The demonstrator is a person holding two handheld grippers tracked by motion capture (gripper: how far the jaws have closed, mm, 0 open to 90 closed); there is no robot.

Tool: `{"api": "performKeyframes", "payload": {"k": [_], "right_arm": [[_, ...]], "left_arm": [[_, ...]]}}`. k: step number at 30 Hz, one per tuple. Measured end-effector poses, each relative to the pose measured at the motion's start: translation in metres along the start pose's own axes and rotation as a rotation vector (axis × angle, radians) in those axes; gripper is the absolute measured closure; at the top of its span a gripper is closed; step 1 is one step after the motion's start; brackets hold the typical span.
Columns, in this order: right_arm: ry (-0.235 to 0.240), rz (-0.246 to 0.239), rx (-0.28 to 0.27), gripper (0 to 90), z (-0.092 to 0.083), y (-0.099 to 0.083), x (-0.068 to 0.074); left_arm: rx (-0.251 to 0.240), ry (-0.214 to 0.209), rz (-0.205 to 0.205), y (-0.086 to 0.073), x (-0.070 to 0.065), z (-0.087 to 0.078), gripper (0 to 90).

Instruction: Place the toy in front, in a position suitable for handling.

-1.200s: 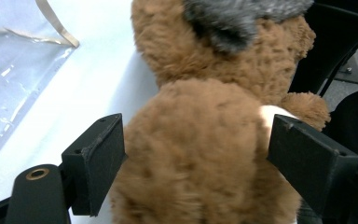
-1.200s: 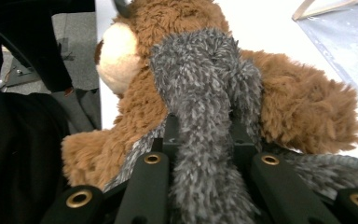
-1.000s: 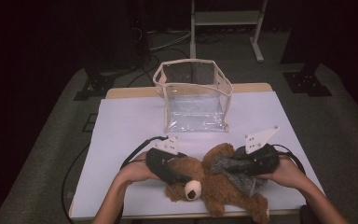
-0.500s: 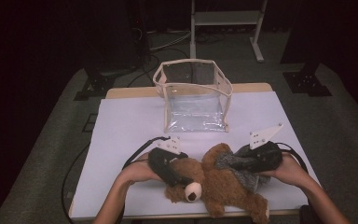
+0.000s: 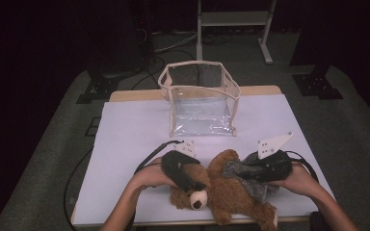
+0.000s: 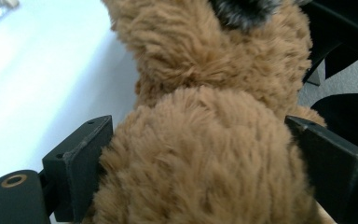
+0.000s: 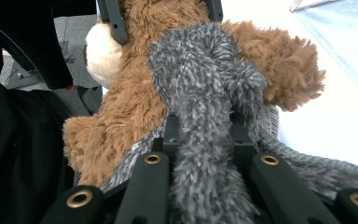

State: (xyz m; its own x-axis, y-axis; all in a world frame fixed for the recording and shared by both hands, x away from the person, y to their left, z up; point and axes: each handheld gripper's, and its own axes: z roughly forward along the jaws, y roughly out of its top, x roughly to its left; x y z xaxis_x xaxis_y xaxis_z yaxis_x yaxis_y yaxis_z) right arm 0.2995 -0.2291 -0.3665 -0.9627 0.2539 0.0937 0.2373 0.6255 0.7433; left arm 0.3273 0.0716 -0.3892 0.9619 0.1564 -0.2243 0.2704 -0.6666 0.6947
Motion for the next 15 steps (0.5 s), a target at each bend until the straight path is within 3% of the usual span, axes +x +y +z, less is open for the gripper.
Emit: {"api": "performKeyframes", "payload": {"k": [3, 5, 7, 11, 15], "right_arm": [[0.001, 0.006, -0.001, 74.6, 0.000, 0.000, 0.000], [0.000, 0.015, -0.009, 74.5, 0.001, -0.001, -0.002], [-0.006, 0.032, -0.021, 74.5, 0.000, -0.001, -0.004], [-0.017, 0.070, -0.057, 74.6, -0.005, -0.003, -0.017], [-0.014, 0.084, -0.067, 74.6, -0.004, 0.001, -0.027]], "left_arm": [[0.017, -0.020, -0.007, 0.001, 0.001, 0.001, 22.2], [0.025, -0.005, 0.031, 0.002, 0.000, -0.003, 39.5], [0.013, 0.011, 0.051, 0.004, 0.000, -0.006, 49.9], [-0.001, 0.053, 0.065, 0.015, 0.008, -0.013, 54.7], [0.027, 0.116, 0.121, 0.028, 0.013, -0.024, 54.7]]}}
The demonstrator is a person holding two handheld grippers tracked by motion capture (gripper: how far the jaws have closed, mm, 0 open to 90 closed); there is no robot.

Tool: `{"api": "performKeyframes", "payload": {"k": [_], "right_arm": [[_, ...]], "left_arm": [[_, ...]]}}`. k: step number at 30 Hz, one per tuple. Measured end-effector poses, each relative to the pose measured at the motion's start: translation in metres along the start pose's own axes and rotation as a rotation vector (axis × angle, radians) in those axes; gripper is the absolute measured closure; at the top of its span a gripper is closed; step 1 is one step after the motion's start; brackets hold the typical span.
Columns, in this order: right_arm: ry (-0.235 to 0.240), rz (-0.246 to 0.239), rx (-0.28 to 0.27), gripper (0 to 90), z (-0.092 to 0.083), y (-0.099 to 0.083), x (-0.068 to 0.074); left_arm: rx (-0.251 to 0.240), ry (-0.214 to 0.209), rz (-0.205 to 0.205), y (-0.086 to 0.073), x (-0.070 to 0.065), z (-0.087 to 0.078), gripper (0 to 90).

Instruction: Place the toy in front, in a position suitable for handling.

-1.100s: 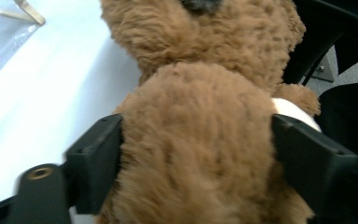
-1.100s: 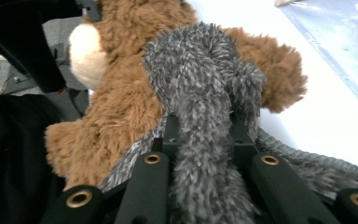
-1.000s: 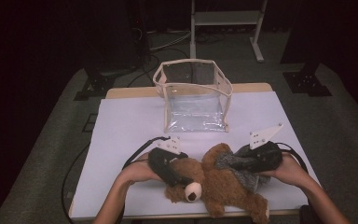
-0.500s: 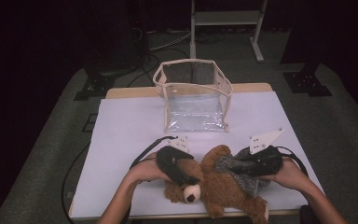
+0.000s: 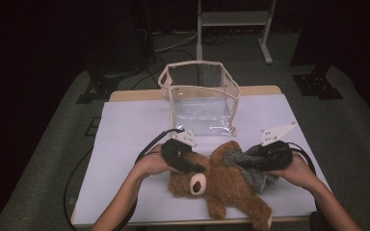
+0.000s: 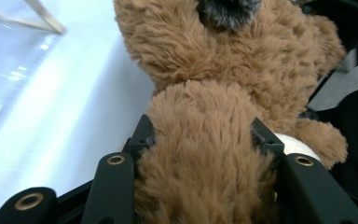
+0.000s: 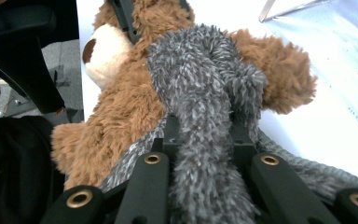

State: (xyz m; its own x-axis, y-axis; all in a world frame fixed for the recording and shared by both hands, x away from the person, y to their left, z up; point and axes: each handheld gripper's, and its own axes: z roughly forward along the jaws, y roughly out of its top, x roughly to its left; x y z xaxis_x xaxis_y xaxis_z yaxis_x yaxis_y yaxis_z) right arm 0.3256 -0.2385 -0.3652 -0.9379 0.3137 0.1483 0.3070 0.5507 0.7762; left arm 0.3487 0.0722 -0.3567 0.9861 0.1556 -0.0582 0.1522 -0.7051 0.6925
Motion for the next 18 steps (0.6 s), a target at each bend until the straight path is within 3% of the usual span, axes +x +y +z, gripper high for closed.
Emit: {"api": "performKeyframes", "payload": {"k": [3, 6, 10, 12, 15, 18], "right_arm": [[-0.002, -0.007, -0.005, 74.6, 0.004, 0.008, -0.003], [0.000, -0.023, -0.001, 74.6, 0.013, 0.016, -0.004], [0.016, -0.065, 0.022, 74.8, 0.029, 0.025, 0.005], [0.025, -0.095, 0.034, 74.9, 0.035, 0.027, 0.014], [0.011, -0.148, 0.054, 74.9, 0.038, 0.028, 0.027], [0.012, -0.162, 0.064, 74.9, 0.034, 0.027, 0.034]], "left_arm": [[0.002, 0.051, 0.020, 0.002, 0.003, -0.012, 54.7], [0.014, 0.072, 0.022, -0.004, 0.007, -0.020, 54.1], [0.030, 0.068, -0.020, -0.023, 0.004, -0.021, 38.1], [0.014, 0.059, -0.028, -0.030, 0.000, -0.021, 31.7], [-0.010, 0.068, -0.011, -0.036, -0.010, -0.023, 36.6], [-0.032, 0.087, 0.020, -0.044, -0.022, -0.022, 43.6]]}}
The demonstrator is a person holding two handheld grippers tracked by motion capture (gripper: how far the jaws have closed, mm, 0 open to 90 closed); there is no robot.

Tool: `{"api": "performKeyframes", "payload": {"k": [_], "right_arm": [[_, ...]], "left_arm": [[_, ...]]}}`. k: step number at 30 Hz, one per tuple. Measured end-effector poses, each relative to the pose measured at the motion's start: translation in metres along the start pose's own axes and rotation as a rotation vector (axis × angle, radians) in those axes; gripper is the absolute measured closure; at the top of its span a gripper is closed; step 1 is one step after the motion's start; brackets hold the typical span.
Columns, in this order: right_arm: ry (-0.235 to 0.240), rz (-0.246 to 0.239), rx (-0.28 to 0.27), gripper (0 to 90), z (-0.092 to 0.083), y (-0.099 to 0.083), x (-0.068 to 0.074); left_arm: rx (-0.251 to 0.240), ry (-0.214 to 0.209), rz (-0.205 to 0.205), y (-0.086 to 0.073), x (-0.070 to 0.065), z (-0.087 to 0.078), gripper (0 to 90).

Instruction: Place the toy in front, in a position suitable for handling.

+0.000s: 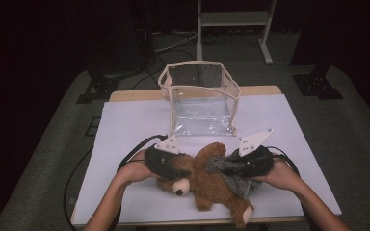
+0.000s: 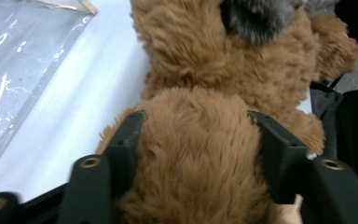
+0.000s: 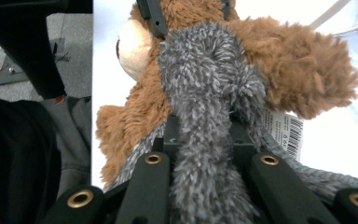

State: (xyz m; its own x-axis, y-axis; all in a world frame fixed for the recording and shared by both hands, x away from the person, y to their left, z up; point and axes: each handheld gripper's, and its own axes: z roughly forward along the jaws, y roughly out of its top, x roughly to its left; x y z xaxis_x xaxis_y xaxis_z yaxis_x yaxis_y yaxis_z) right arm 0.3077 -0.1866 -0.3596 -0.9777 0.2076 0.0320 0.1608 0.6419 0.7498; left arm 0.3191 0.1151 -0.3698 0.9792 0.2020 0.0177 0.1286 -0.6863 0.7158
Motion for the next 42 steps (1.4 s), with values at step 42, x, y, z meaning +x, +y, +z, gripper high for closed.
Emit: {"api": "performKeyframes", "payload": {"k": [42], "right_arm": [[0.002, 0.114, 0.057, 74.7, -0.034, -0.028, -0.017]], "left_arm": [[-0.063, 0.037, 0.061, -0.012, -0.022, -0.005, 44.8]]}}
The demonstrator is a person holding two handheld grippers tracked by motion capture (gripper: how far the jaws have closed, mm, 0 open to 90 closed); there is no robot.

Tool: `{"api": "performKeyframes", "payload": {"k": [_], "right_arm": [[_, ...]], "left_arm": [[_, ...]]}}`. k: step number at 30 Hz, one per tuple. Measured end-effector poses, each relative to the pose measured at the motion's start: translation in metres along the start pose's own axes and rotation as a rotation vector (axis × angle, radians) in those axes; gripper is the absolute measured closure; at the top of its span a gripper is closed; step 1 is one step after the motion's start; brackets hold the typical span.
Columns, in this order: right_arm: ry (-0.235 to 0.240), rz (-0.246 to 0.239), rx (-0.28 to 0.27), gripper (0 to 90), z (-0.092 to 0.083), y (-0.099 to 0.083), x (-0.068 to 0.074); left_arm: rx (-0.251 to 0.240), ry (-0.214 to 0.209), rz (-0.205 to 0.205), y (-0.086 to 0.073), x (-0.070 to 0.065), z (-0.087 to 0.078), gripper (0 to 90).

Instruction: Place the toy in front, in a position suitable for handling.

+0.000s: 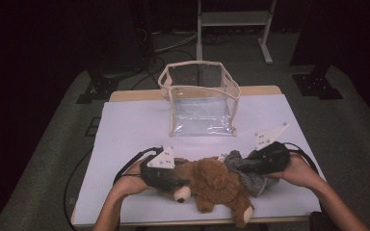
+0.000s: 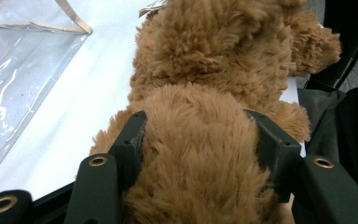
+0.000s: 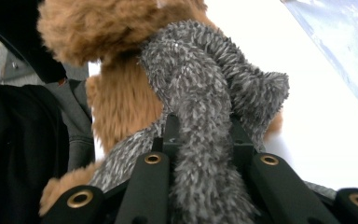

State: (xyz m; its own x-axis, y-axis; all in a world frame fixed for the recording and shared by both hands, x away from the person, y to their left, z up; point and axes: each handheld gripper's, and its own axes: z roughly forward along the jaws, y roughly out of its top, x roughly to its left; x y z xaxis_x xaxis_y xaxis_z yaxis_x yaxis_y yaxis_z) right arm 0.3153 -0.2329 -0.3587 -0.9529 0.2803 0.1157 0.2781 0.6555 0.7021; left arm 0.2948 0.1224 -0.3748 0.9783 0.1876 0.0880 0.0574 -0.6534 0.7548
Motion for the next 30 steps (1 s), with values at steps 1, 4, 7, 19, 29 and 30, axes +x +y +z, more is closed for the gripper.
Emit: {"api": "performKeyframes", "payload": {"k": [1, 4, 7, 19, 29, 30], "right_arm": [[0.000, 0.020, -0.008, 74.7, -0.002, -0.006, 0.000], [-0.009, 0.040, -0.022, 74.7, -0.009, -0.015, -0.003], [-0.018, 0.016, -0.028, 74.7, -0.011, -0.004, -0.001], [0.017, -0.112, -0.023, 74.7, 0.013, 0.037, 0.014], [-0.015, 0.005, -0.051, 74.6, -0.014, -0.016, 0.013], [-0.023, 0.010, -0.053, 74.7, -0.018, -0.018, 0.012]], "left_arm": [[0.000, 0.000, 0.000, 0.000, 0.000, 0.000, 44.8], [-0.002, -0.004, -0.003, 0.000, 0.000, 0.000, 44.8], [-0.002, -0.005, -0.006, -0.001, 0.001, 0.000, 44.5], [-0.008, -0.009, -0.014, -0.003, 0.002, -0.001, 44.0], [-0.006, -0.006, -0.019, -0.002, 0.002, 0.000, 44.1], [-0.007, -0.007, -0.020, -0.002, 0.002, 0.000, 44.0]]}}
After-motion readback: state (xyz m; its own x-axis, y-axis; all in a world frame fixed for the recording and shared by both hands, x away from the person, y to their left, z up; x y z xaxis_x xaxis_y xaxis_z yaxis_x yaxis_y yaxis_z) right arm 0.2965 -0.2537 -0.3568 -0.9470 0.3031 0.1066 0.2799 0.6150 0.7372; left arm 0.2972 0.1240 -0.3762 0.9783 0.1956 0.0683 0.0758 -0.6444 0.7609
